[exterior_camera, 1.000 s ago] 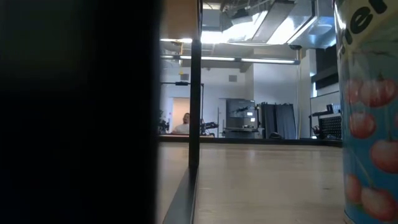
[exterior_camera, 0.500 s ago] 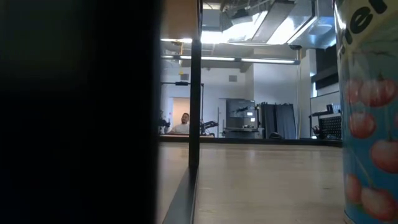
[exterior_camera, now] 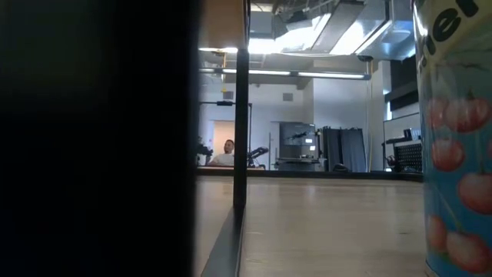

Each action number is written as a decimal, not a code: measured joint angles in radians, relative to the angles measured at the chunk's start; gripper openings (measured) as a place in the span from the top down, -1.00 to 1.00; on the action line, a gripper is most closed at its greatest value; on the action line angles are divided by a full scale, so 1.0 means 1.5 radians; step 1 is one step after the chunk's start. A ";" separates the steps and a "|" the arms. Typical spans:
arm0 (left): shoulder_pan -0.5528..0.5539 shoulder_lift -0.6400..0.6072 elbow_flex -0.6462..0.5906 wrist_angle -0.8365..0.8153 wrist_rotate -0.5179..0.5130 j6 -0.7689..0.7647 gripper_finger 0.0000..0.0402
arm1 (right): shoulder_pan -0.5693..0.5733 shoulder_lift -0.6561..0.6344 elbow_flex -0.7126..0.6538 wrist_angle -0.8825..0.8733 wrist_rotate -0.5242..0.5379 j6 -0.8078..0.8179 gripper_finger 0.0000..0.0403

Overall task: Pick and place cans onto a shelf
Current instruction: Put the canned carrots on the shelf, then put the canned cherries on the shelf

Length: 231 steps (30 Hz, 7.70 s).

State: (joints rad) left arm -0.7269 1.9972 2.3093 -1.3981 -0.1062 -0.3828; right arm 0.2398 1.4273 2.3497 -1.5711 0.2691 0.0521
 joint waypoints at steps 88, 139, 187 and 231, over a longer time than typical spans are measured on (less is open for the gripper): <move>0.052 -0.199 0.002 -0.092 -0.230 0.018 0.84 | 0.138 0.370 -0.450 0.439 -0.425 0.083 0.75; 0.052 -0.199 0.001 -0.091 -0.230 0.011 0.84 | 0.139 0.404 -0.459 0.476 -0.451 0.082 0.75; 0.032 -0.199 0.001 -0.091 -0.230 0.012 0.84 | 0.097 0.401 -0.418 0.290 -0.303 0.021 0.99; 0.076 -0.199 0.001 -0.091 -0.238 -0.023 0.84 | -0.206 0.405 -0.355 0.394 -0.230 -0.391 1.00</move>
State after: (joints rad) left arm -0.6132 1.6993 2.3108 -1.5353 -0.4629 -0.4168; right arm -0.0688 2.0346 1.8168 -0.9807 -0.0759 -0.5344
